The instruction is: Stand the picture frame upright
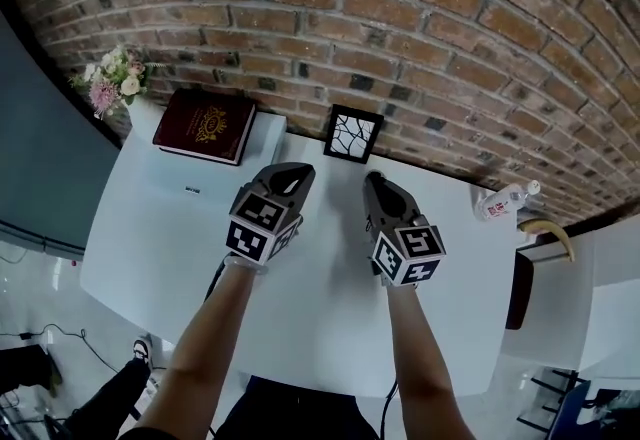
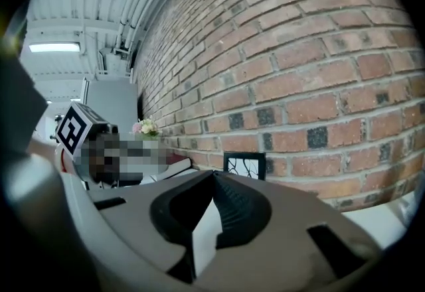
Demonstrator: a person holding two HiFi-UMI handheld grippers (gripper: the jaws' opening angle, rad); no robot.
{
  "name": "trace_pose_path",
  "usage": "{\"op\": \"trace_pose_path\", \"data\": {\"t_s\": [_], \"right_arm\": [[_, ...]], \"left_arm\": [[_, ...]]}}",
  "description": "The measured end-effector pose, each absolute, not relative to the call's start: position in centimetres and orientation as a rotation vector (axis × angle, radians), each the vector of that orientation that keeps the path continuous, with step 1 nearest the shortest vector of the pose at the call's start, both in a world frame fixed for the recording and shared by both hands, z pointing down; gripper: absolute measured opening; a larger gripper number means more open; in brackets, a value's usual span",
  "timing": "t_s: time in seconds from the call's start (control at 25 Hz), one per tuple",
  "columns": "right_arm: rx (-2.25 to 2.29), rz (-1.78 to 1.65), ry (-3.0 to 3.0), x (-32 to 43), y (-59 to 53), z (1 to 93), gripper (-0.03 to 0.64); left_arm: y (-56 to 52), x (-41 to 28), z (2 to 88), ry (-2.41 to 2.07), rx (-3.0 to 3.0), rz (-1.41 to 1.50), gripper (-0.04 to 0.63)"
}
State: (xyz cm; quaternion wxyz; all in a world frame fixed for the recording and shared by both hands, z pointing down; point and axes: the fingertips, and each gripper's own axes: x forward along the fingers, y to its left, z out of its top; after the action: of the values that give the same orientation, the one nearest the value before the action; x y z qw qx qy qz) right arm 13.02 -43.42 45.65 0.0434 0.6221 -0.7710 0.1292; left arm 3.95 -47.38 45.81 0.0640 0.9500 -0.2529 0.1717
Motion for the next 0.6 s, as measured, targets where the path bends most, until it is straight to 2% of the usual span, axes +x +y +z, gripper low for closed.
{"op": "trace_pose_path", "data": {"t_s": [0.6], "right_arm": [[1.863, 0.332, -2.39, 7.4, -35.6, 42.9, 0.005]], "left_arm": [[-39.4, -1.0, 43.5, -0.729, 2.852, 0.4, 0.009]]}}
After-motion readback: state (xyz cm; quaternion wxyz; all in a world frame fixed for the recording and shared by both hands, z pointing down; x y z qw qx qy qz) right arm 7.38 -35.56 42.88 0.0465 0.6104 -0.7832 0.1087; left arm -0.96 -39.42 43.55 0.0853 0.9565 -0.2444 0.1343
